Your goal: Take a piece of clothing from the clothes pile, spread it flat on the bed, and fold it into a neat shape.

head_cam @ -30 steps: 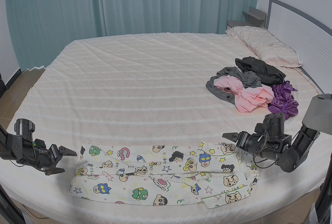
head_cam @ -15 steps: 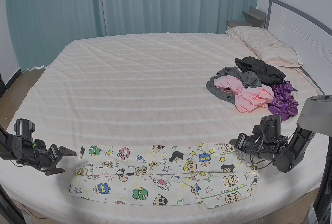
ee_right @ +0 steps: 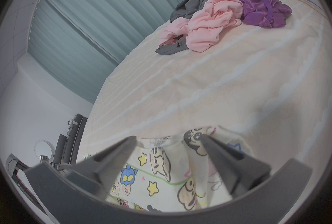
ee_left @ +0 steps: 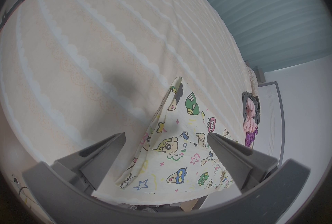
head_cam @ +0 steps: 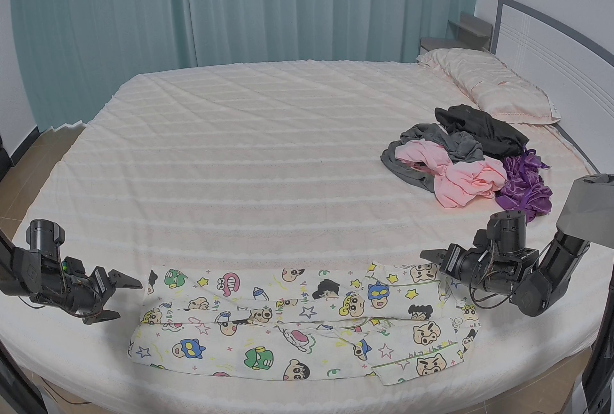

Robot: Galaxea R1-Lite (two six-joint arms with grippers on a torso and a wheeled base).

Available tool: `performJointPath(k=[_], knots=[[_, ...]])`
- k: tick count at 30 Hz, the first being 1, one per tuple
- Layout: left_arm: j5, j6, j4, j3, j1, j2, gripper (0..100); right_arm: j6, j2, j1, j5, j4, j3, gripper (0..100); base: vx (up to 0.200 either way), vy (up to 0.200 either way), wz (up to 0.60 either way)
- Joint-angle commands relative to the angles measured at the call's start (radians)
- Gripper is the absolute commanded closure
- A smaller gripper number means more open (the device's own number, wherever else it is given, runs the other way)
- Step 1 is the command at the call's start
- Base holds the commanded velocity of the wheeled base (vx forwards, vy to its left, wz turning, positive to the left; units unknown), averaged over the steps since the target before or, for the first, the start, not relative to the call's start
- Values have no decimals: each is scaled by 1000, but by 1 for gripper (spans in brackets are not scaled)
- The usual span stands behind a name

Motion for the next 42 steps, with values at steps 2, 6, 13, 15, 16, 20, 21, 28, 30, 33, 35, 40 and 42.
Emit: performJointPath(k=[2, 6, 13, 15, 16, 20, 21, 28, 30, 33, 35, 40, 42], knots=[[0, -1, -1, 0, 1, 2, 0, 0, -24, -16, 0, 6, -23, 0, 0, 0, 0], [2, 1, -2, -8, -1, 2, 0, 1, -73, 15, 0, 41, -29, 0, 0, 0, 0], [14, -20, 1, -84, -65, 12, 0, 1, -82, 105, -27, 41, -17, 0, 0, 0, 0], [20, -60, 2, -100, -101, 14, 0, 3, -79, 117, -29, 41, -15, 0, 0, 0, 0], [22, -67, 2, -101, -107, 12, 0, 3, -79, 119, -29, 41, -15, 0, 0, 0, 0], [28, -71, -1, -103, -167, 32, 0, 3, -81, 125, -29, 41, -6, 0, 0, 0, 0], [29, -65, 1, -104, -173, 37, 0, 3, -81, 125, -29, 40, -4, 0, 0, 0, 0], [66, 49, 4, -106, -182, 80, 0, 3, -78, 127, -27, 34, 6, 0, 0, 0, 0], [76, 62, 2, -107, -182, 94, 0, 3, -78, 127, -27, 34, 6, 0, 0, 0, 0], [77, 93, 1, -107, -180, 107, 0, 3, -76, 127, -26, 34, 6, 0, 0, 0, 0], [74, 104, -1, -107, -180, 112, 0, 3, -76, 127, -26, 34, 6, 0, 0, 0, 0], [74, 111, -10, -121, -180, 141, 0, 4, -76, 127, -24, 34, 6, 0, 0, 0, 0], [71, 110, -11, -124, -180, 141, 0, 4, -75, 127, -24, 34, 6, 0, 0, 0, 0]])
